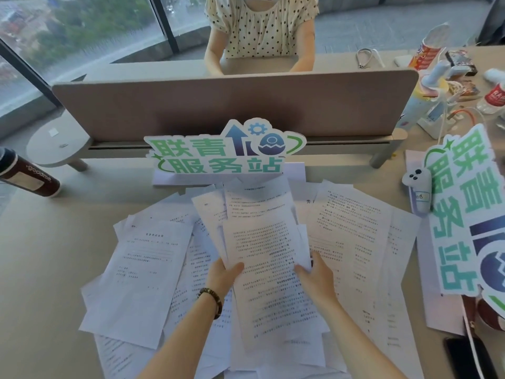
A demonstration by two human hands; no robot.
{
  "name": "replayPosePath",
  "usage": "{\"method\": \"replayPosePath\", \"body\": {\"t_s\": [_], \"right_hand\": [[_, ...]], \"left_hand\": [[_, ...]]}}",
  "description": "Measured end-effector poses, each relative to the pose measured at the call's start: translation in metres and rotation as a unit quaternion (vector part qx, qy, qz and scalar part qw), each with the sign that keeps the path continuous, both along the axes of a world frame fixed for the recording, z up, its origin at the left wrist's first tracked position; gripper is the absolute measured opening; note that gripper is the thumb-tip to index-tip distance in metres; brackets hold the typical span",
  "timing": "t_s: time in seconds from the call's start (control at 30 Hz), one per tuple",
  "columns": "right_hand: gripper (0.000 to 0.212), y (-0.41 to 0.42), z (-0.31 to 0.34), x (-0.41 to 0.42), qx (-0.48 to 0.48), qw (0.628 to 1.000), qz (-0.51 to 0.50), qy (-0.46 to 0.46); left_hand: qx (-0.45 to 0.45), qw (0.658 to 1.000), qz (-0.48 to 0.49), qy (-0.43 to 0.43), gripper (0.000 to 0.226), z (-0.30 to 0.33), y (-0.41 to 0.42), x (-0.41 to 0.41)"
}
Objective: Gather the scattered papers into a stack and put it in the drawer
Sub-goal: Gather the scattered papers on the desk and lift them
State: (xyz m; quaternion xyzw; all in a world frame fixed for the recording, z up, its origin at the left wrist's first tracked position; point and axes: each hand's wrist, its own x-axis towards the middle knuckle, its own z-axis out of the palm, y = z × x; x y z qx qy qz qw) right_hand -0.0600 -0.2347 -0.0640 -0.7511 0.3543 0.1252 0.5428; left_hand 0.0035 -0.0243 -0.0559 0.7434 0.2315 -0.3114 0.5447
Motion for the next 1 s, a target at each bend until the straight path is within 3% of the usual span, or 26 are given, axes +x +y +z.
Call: {"method": "replayPosePath", "body": {"t_s": [0.1, 0.27, 0.47, 0.6, 0.73, 0.9, 1.0], "right_hand": [[0.032, -0.003, 0.002, 0.001, 0.024, 1.0, -0.001, 0.011], [0.014, -0.01, 0.003, -0.001, 0.019, 1.0, 0.011, 0.017], [0.032, -0.017, -0.002, 0.003, 0.042, 0.999, 0.018, 0.018], [0.034, -0.012, -0.006, 0.004, 0.059, 0.998, 0.028, -0.001], [0.021, -0.009, -0.014, 0.005, 0.032, 0.999, 0.033, -0.026], [0.055, -0.007, -0.023, -0.002, 0.025, 0.995, 0.079, -0.063], [0.047, -0.006, -0.034, -0.008, 0.03, 0.991, 0.07, -0.109]], "left_hand": [[-0.005, 1.0, 0.0, -0.005, 0.025, 0.004, -0.002, -0.001], [-0.034, 0.999, 0.033, 0.006, 0.023, 0.008, 0.003, -0.002], [-0.11, 0.991, 0.054, 0.055, 0.027, 0.001, 0.008, 0.003], [-0.139, 0.988, 0.031, 0.06, 0.026, -0.008, 0.005, 0.006], [-0.134, 0.99, -0.008, 0.035, 0.031, -0.02, 0.002, 0.009], [-0.091, 0.996, -0.016, 0.017, 0.028, -0.029, 0.003, 0.008], [-0.1, 0.995, -0.022, -0.001, 0.021, -0.03, 0.004, 0.005]]}}
